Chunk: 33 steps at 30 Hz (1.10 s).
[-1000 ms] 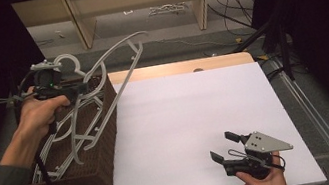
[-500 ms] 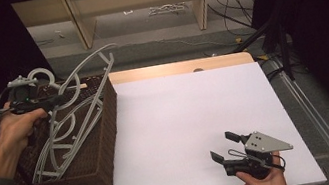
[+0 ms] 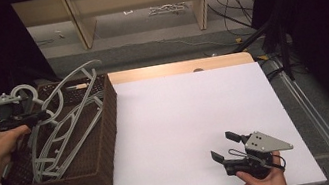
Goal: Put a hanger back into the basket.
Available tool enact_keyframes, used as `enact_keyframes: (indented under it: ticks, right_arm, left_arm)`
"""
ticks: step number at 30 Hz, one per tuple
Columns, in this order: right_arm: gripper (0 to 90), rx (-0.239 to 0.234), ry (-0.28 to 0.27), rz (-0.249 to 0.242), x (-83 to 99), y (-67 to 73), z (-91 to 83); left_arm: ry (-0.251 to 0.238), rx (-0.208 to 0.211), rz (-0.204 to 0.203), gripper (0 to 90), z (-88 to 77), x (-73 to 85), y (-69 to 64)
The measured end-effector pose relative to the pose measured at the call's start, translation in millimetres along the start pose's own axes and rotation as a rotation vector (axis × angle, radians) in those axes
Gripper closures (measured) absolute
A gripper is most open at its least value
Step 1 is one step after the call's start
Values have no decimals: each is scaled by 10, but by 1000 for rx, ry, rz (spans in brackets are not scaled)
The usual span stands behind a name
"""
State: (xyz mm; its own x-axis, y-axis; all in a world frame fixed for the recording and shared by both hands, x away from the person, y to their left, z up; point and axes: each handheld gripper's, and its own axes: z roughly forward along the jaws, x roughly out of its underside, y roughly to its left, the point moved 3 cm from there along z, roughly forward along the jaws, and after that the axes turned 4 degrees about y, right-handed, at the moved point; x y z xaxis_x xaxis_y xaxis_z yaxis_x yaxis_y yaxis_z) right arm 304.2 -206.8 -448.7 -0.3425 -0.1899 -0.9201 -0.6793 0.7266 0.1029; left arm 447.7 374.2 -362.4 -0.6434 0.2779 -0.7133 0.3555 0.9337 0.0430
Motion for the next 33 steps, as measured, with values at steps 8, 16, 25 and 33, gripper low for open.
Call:
enact_keyframes:
  ticks: [8, 16, 25, 33]
  right_arm:
    - [214, 13, 3, -10, 3, -9, -2]
    - [213, 17, 36, -15, 8, -19, -22]
    - [214, 14, 4, -13, 2, -12, -3]
    - [214, 6, -4, -8, 5, -11, 9]
  left_arm:
    - [44, 1, 8, 824, 62, 223, 60]
    - [102, 2, 47, 822, 210, 279, -37]
    - [148, -32, 43, 823, 428, 312, -61]
    - [239, -111, 104, 819, 600, 352, -4]
